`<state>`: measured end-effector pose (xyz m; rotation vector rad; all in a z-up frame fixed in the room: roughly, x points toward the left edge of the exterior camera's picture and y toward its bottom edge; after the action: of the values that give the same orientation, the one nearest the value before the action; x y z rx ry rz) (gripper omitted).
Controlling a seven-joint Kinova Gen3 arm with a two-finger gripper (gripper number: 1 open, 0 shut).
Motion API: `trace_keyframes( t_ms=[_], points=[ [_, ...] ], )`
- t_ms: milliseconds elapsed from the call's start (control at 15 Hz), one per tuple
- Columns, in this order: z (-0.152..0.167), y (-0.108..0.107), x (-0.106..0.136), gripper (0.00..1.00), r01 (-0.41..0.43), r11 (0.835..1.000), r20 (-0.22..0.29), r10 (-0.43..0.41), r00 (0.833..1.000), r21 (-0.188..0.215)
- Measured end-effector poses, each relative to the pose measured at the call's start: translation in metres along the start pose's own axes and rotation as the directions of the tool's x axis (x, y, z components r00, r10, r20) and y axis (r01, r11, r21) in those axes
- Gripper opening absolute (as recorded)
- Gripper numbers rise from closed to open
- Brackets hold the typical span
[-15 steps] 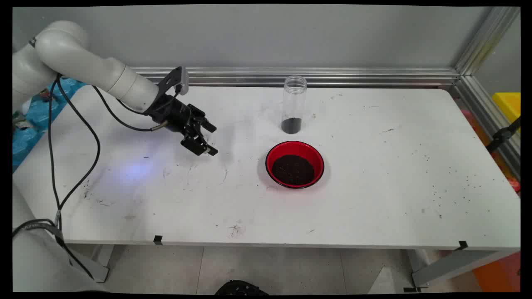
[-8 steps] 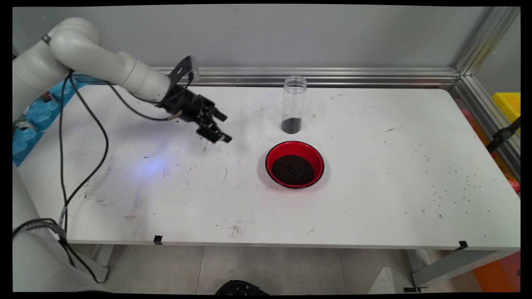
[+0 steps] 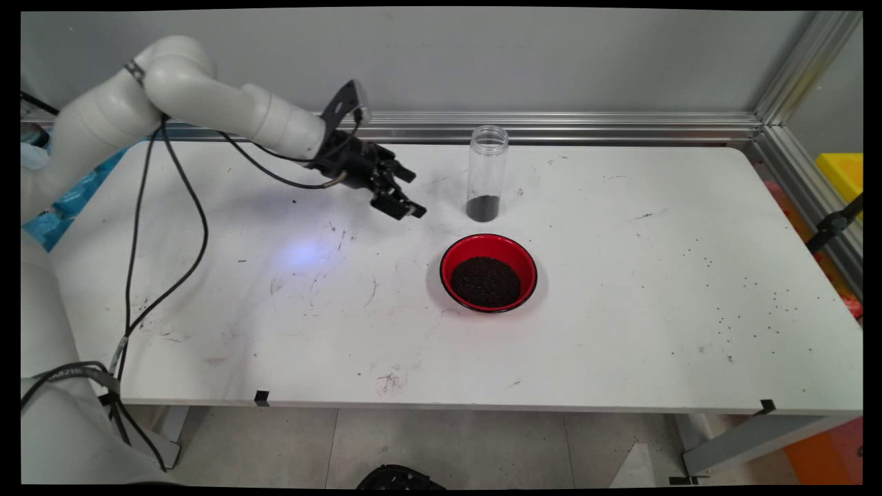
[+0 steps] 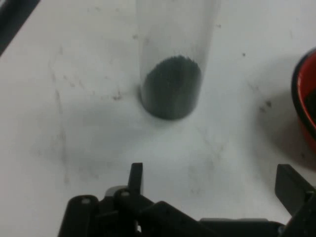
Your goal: Pick up the black seasoning powder from the table
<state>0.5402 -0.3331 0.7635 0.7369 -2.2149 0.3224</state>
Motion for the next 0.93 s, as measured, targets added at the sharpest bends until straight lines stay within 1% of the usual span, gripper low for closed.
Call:
trace_keyframes(
  t_ms=[200, 400, 933],
  points=[
    [0.024, -0.004, 0.003, 1.0, -0.008, 1.0, -0.038, 0.008, 0.999, 0.001],
    [0.048, -0.009, 0.003, 1.0, -0.004, 1.0, -0.069, 0.004, 0.998, -0.007],
    [0.099, -0.019, -0.004, 1.0, -0.011, 1.0, -0.12, 0.008, 0.993, -0.024]
  ],
)
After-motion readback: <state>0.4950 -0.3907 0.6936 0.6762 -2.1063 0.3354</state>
